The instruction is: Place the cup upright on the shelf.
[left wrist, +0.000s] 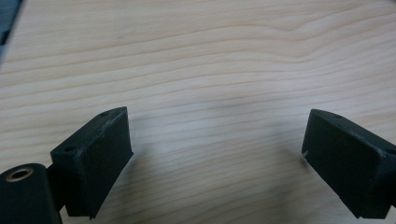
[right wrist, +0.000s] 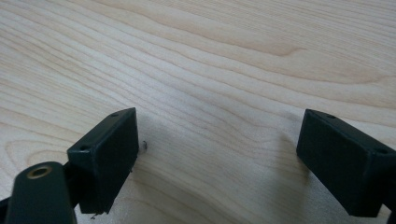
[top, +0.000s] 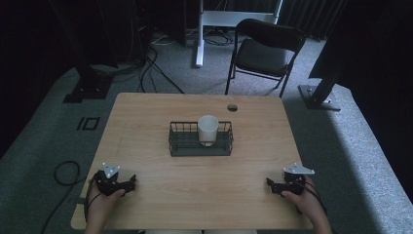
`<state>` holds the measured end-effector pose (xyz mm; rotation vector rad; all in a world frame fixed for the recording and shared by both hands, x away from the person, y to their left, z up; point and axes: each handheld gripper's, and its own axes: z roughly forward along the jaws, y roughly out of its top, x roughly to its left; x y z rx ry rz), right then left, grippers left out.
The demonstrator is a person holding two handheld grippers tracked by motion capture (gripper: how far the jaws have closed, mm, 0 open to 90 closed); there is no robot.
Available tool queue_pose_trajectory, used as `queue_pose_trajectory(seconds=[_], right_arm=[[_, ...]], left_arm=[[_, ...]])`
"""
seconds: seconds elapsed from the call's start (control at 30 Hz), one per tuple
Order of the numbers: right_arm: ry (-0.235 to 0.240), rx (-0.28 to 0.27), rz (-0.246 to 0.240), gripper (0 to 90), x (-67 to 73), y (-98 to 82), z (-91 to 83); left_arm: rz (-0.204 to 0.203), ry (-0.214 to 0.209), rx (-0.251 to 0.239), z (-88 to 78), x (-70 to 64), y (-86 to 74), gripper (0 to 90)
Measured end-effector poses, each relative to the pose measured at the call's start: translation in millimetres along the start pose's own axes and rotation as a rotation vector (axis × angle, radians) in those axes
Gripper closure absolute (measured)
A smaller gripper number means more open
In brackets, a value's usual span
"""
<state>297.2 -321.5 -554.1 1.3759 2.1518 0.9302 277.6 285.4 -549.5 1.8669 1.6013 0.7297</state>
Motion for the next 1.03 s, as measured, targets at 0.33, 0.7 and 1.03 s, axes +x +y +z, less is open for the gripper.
queue_pose_trajectory(seconds=[0.33, 0.7, 1.03], right_arm=[[0.0, 0.0, 0.001, 12.4, 0.0, 0.0, 0.0], [0.0, 0.0, 0.0, 12.4, 0.0, 0.0, 0.0], [0.0, 0.0, 0.0, 12.4, 0.0, 0.0, 0.0]], left_arm=[[-0.077, 0.058, 0.017, 1.9, 12.0, 0.3, 3.2], [-0.135, 0.078, 0.046, 5.2, 16.1, 1.6, 2.7], [-0.162, 0.105, 0.045, 5.3, 13.7, 1.6, 2.6]])
